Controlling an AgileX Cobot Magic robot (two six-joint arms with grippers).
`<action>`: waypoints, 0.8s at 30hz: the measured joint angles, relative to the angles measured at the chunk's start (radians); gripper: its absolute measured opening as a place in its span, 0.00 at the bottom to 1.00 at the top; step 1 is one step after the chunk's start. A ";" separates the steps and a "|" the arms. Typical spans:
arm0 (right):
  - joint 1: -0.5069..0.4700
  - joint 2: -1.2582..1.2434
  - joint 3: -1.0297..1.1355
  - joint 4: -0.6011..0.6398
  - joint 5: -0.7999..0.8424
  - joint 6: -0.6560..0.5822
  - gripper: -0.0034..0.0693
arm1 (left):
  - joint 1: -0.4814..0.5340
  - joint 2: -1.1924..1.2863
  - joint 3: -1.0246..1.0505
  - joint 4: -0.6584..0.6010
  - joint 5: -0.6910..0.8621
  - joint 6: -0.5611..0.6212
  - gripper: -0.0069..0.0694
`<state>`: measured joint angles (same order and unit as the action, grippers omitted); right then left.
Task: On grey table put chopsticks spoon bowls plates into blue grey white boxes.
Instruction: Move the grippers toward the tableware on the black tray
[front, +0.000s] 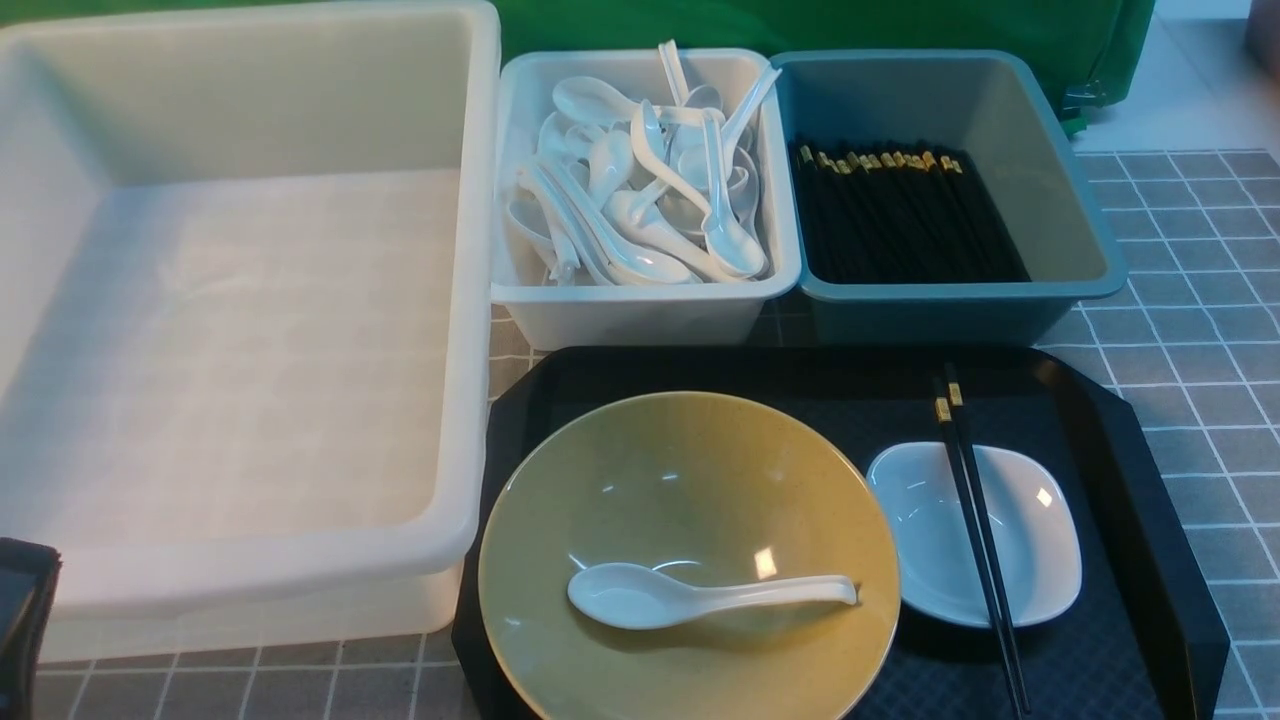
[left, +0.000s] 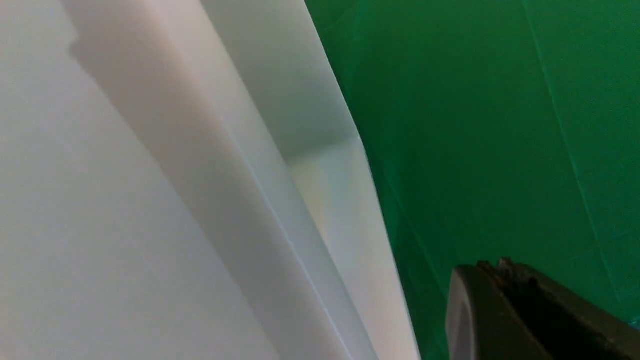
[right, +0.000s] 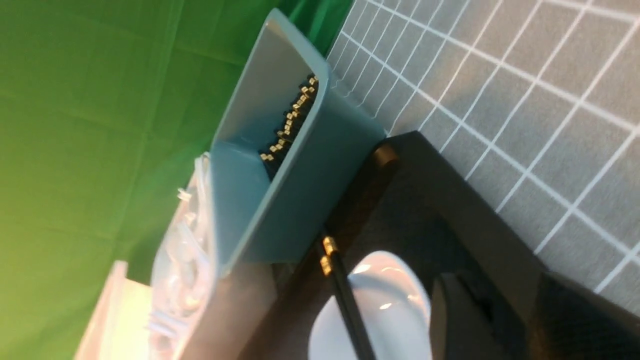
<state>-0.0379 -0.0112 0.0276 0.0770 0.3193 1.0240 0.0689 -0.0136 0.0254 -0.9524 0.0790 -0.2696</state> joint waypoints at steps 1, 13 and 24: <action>0.000 0.000 0.000 -0.001 -0.001 -0.006 0.38 | 0.000 0.000 0.000 -0.010 -0.003 0.001 0.08; 0.000 0.227 -0.225 -0.002 -0.034 -0.588 0.15 | 0.000 0.327 -0.386 0.326 0.191 0.418 0.08; 0.018 0.856 -0.824 -0.002 0.492 -1.135 0.09 | -0.012 0.855 -0.911 0.690 0.680 0.498 0.08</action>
<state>-0.0201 0.8445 -0.7966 0.0747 0.8111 -0.1107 0.0570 0.8416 -0.8854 -0.2629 0.7591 0.2289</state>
